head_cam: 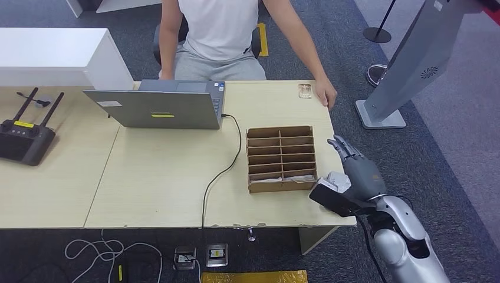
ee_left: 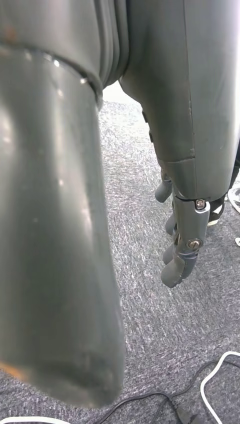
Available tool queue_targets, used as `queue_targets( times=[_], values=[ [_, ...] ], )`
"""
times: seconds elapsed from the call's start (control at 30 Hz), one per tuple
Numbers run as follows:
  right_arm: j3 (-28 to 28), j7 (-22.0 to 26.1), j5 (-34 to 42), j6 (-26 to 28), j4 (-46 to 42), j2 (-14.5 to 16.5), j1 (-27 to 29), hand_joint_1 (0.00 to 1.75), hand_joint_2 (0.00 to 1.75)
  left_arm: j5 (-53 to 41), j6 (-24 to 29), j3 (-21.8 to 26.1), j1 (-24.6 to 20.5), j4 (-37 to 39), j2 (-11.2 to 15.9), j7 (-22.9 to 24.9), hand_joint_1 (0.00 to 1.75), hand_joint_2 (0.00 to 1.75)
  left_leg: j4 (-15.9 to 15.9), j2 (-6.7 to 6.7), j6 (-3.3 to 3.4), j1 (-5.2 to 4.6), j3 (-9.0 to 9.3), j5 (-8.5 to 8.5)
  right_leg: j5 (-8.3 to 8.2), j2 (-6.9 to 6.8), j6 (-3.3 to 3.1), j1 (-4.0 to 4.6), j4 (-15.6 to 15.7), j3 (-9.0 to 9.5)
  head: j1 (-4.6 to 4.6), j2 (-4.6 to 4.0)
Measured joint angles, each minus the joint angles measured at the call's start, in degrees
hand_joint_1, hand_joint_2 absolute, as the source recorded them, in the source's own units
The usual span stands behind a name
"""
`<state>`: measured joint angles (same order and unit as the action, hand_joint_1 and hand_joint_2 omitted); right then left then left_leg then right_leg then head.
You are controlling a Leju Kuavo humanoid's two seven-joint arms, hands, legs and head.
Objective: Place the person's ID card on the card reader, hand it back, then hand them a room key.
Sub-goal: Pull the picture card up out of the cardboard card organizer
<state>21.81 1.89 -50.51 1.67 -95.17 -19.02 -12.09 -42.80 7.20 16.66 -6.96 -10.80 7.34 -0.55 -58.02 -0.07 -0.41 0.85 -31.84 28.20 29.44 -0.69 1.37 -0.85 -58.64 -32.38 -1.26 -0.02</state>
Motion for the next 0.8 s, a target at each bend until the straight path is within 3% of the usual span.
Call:
queue_targets(
  times=[0.3, 0.8],
  values=[
    [2.1, -1.4, -10.0, 2.2, 0.3, 0.0, 1.4, 0.00, 1.75, -0.7, 0.1, 0.2, 0.0, 0.0, -0.2, 0.0, 0.00, 0.00, 0.0, 0.00, 0.00, 0.00, 0.00, 0.00, 0.00, 0.01, 0.00, 0.00, 0.0, 0.00, -0.01, 0.00],
    [4.6, -2.3, -18.1, 5.0, 5.6, 2.3, 2.0, 0.00, 1.75, -1.6, 0.1, 0.2, -0.1, 0.0, -0.6, 0.1, 0.00, 0.00, 0.0, 0.00, 0.00, 0.00, -0.02, 0.00, 0.00, -0.02, 0.00, 0.00, 0.0, 0.01, -0.01, 0.00]
  ],
)
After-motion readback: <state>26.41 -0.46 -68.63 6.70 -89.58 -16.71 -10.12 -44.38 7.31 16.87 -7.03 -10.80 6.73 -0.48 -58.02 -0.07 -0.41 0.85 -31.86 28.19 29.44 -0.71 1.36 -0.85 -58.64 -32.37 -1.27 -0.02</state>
